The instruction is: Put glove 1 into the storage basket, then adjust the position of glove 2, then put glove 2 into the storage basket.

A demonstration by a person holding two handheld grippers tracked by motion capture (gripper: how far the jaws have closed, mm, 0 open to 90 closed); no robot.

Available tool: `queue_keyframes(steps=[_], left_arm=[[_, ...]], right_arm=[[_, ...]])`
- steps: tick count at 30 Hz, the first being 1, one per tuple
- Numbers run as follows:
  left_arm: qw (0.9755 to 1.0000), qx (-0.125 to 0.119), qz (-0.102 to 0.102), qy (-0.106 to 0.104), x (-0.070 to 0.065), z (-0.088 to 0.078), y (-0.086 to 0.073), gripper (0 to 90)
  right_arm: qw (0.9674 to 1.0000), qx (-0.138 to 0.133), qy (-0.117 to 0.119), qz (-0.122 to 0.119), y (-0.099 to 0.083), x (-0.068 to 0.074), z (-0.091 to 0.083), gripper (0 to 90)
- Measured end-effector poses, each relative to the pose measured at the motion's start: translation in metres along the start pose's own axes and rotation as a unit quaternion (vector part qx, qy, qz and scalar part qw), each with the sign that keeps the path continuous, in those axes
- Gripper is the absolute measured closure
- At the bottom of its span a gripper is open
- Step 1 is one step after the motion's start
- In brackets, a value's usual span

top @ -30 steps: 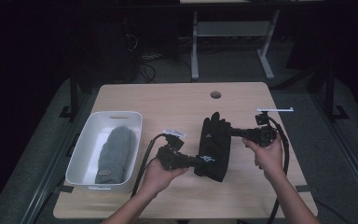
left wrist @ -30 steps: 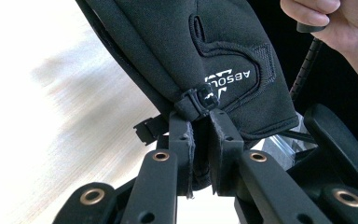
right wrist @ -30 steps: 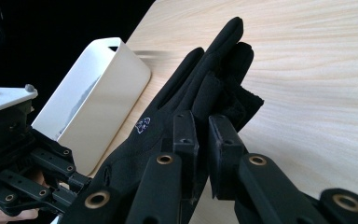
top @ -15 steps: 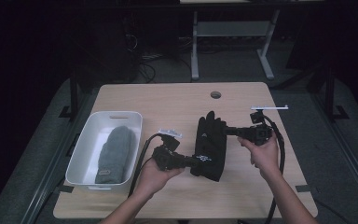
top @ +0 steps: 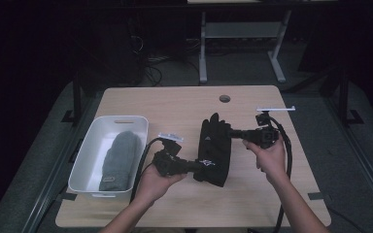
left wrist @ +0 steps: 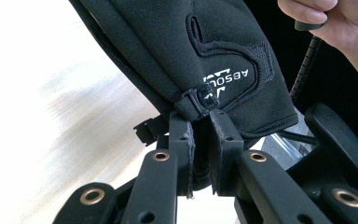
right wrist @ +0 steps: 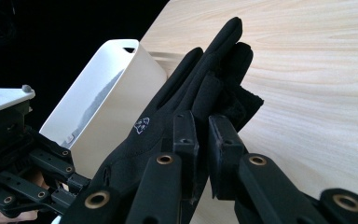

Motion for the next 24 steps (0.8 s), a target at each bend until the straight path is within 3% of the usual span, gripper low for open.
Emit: queue_keyframes(steps=[24], left_arm=[[0.9999, -0.005, -0.002, 0.009, 0.006, -0.013, 0.001, 81.3]], right_arm=[[0.9999, 0.012, 0.004, -0.01, 0.004, 0.01, 0.014, 82.5]])
Point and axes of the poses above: each handheld gripper's, and its own axes: z roughly forward along the jaws, y roughly out of its top, x roughly to its left, the point moved 3 cm from there along z, roughly forward along the jaws, and after that the axes turned 15 degrees about -x, right-handed, at the moved point
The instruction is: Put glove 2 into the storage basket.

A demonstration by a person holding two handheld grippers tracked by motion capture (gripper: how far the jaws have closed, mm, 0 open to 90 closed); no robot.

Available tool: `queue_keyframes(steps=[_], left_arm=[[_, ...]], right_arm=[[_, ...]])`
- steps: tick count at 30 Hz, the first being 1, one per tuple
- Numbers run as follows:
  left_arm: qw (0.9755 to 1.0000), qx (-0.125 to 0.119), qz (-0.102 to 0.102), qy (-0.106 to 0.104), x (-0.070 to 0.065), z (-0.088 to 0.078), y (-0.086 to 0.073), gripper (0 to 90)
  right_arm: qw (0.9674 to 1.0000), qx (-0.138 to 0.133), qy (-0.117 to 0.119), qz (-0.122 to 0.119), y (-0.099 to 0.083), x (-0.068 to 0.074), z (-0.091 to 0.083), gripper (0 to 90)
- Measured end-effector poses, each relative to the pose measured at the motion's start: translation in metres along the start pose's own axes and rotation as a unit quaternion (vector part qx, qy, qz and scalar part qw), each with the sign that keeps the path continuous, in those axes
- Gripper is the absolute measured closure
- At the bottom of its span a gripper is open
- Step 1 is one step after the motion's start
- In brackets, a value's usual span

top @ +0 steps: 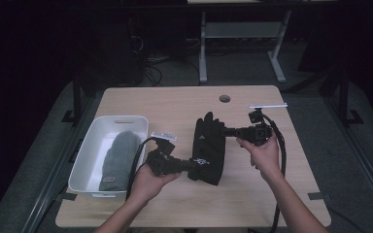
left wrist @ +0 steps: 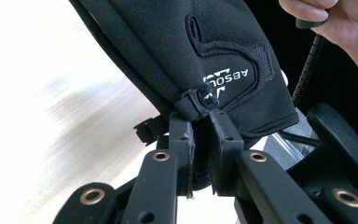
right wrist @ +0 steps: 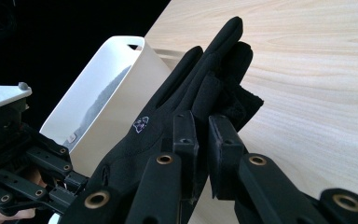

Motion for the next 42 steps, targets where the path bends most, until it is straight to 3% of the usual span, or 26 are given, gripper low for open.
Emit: queue_keyframes(steps=[15, 42], left_arm=[[1.0, -0.007, -0.002, 0.006, 0.004, -0.016, 0.001, 81.3], [0.9995, -0.021, -0.003, 0.023, 0.015, -0.053, 0.006, 81.3]], right_arm=[[0.9999, 0.002, 0.011, 0.002, 0.001, 0.008, 0.013, 82.5], [0.9991, 0.014, 0.039, -0.006, 0.013, 0.035, 0.045, 82.4]])
Point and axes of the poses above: each handheld gripper's, and its own axes: z roughly forward along the jaws, y roughly out of its top, x roughly to its left, the point moved 3 cm from there along z, roughly forward along the jaws, and after that the axes turned 15 degrees about -x, right-handed, at the moved point
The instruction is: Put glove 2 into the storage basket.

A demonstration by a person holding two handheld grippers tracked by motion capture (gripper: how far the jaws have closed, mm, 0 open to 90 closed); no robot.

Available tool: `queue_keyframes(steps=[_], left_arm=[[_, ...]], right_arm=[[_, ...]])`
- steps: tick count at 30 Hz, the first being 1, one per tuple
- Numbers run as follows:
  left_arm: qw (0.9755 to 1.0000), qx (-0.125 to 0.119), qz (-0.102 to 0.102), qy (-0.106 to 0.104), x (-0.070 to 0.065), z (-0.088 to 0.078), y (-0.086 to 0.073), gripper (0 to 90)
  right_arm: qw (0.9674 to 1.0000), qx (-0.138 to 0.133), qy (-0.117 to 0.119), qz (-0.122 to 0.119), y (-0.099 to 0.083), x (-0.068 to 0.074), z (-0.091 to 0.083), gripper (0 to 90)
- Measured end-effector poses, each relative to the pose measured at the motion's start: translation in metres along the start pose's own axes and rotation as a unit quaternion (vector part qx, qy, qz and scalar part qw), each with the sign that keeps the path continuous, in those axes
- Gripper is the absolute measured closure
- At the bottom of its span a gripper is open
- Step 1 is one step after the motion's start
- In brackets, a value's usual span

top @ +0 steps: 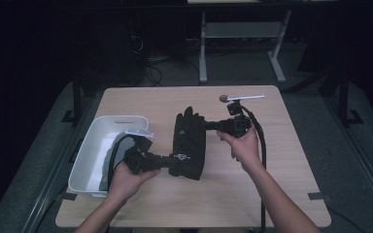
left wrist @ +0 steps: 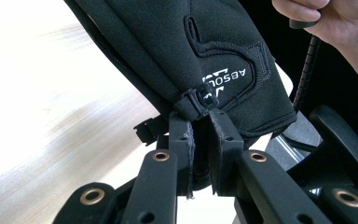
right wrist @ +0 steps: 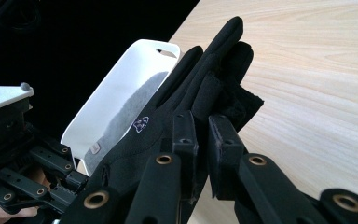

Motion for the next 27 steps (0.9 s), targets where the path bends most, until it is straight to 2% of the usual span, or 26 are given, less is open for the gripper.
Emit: queue_keyframes(steps=[13, 27], left_arm=[[0.9999, -0.011, -0.003, 0.012, 0.005, -0.018, 0.002, 81.3], [0.9992, -0.023, -0.014, 0.03, 0.022, -0.045, 0.001, 81.3]], right_arm=[[0.9999, 0.002, 0.014, -0.002, 0.005, 0.012, 0.014, 82.4], [0.9994, 0.014, 0.031, -0.009, 0.01, 0.029, 0.046, 82.3]])
Point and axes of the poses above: each handheld gripper's, and its own axes: z roughly forward along the jaws, y roughly out of its top, x roughly to its left, the point moved 3 cm from there along z, roughly forward along the jaws, and after that the axes turned 15 degrees about -x, right-handed, at the moved point
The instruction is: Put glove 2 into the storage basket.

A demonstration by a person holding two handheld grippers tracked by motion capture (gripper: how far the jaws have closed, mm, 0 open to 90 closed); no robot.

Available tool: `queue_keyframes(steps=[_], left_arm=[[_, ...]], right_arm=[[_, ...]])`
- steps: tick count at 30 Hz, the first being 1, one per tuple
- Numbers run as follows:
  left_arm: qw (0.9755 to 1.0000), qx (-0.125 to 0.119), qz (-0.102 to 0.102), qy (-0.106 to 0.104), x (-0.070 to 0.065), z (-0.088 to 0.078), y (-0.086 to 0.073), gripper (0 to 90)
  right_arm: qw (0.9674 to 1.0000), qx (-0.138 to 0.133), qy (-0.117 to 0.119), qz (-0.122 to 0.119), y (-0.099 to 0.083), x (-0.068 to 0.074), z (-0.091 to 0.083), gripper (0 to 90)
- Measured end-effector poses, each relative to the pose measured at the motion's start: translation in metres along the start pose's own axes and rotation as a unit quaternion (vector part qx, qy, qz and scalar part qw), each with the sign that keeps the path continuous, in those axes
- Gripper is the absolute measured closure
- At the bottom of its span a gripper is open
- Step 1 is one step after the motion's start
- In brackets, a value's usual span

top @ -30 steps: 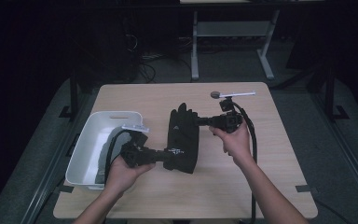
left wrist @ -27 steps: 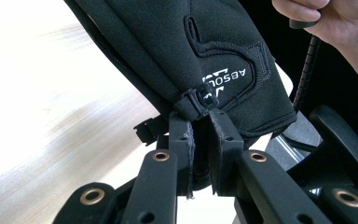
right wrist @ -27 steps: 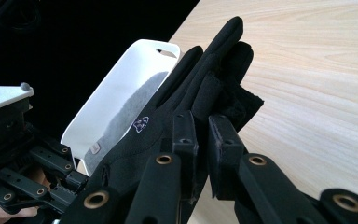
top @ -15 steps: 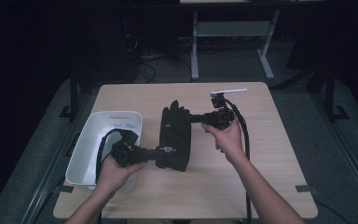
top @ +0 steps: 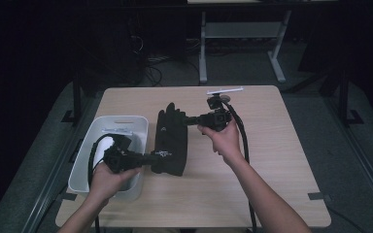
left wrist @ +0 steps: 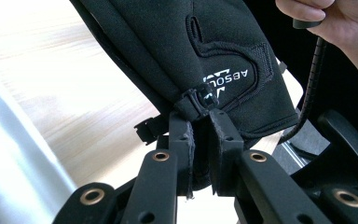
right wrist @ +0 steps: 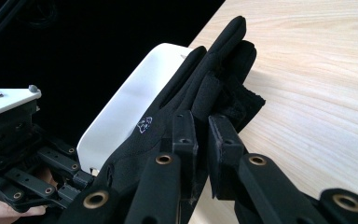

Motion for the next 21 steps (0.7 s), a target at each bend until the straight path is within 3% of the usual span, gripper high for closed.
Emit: queue_keyframes(steps=[21], left_arm=[[0.9994, -0.018, -0.011, 0.028, 0.021, -0.036, 0.001, 81.4]], right_arm=[[0.9996, 0.007, 0.027, 0.001, 0.006, 0.02, 0.042, 82.3]])
Point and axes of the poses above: each handheld gripper's, and its own axes: z roughly forward along the jaws, y roughly out of its top, x roughly to its left, the point moved 3 cm from there along z, roughly forward along the jaws, and after that the axes turned 15 degrees about -x, right-handed, at the moved point
